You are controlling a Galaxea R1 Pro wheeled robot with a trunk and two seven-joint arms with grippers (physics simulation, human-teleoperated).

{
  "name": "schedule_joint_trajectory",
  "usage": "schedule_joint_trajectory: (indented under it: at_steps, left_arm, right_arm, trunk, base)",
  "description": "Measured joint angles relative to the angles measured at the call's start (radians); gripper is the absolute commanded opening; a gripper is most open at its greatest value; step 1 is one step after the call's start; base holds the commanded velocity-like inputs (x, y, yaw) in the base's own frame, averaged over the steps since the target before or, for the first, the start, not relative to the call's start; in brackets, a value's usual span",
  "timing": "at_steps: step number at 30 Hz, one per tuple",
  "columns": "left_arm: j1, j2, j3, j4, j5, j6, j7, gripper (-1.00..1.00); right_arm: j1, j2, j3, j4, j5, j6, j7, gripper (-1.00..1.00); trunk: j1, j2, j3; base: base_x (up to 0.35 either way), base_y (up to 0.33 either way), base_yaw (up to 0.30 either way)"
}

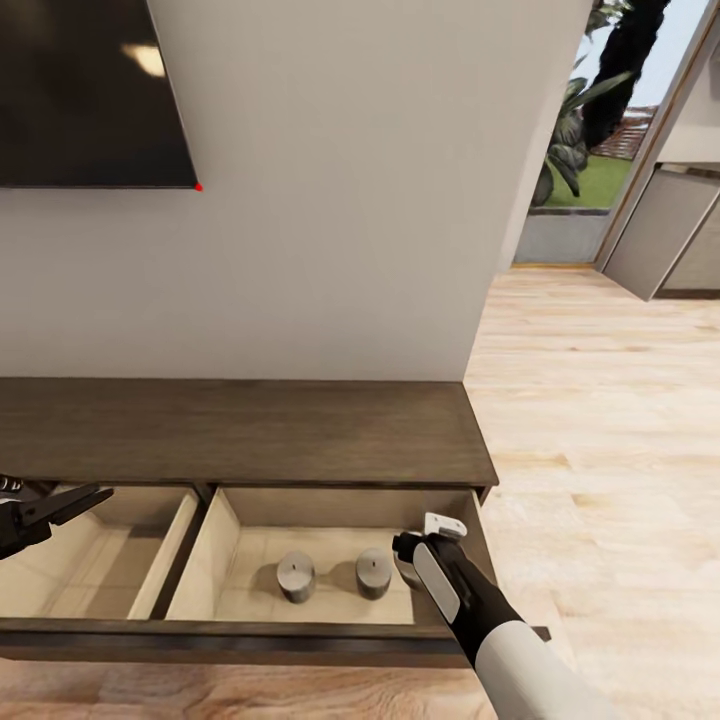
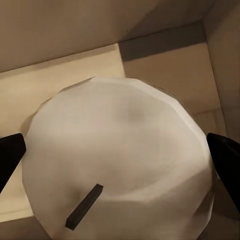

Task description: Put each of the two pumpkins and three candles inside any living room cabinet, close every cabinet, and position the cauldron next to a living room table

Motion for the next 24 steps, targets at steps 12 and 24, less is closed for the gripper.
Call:
schedule_joint_trajectory:
  at_steps: [12,24]
  left_arm:
    - [0.0,0.0,0.0,0.0,0.001,-0.001,0.0,1.0]
    - [0.001,0.0,0.0,0.0,0.002,-0.001,0.0,1.0]
  right_arm:
    - [-0.002,0.0,0.0,0.0,0.0,0.0,-0.001,-1.0]
    - [-0.002,0.0,0.0,0.001,0.0,-0.002,0.0,-1.0]
  trunk:
    - [0.046,-0.084,-0.038]
    - [0.092,-0.168,-0.075]
  base:
    - [0.0,0.0,0.0]
    - [0.0,0.0,0.0]
